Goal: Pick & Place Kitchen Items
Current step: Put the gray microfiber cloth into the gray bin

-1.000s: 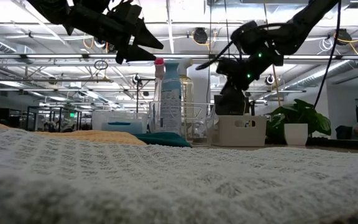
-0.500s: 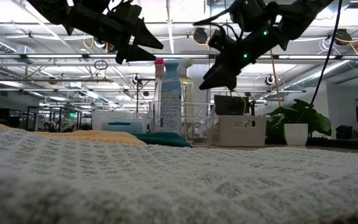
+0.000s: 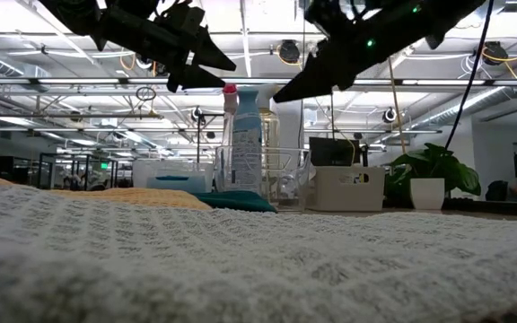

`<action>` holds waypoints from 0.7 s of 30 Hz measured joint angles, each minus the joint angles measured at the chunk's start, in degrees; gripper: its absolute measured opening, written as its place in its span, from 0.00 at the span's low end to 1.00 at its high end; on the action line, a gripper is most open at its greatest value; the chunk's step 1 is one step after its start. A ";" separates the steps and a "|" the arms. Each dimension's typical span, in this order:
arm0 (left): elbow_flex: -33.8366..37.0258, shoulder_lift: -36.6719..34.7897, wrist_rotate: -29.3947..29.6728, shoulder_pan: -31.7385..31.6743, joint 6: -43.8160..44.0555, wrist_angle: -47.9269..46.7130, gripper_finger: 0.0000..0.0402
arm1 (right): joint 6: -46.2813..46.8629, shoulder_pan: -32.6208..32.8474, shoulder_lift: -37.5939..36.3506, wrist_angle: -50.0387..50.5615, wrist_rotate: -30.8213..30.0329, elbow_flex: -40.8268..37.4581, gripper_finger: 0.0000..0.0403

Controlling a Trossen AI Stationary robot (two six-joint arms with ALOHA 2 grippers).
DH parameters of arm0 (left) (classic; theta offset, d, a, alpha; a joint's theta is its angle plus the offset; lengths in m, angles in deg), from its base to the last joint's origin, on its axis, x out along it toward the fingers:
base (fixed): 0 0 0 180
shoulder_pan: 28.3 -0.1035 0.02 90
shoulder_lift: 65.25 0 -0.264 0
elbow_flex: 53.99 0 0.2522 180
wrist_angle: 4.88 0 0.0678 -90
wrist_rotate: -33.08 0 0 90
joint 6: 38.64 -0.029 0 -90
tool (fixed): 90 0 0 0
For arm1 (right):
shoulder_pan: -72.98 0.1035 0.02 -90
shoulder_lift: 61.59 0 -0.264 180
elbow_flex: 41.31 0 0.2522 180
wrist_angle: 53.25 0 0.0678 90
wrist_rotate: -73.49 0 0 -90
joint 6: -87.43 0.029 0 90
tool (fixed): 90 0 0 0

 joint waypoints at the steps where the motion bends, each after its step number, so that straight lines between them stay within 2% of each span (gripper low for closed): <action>1: 0.00 0.00 0.00 0.02 0.00 0.00 0.72 | 1.46 1.24 0.00 0.15 0.00 0.00 0.55; 21: 0.00 0.00 0.00 0.02 0.00 0.00 0.72 | 28.27 23.70 0.04 2.32 0.23 0.00 0.54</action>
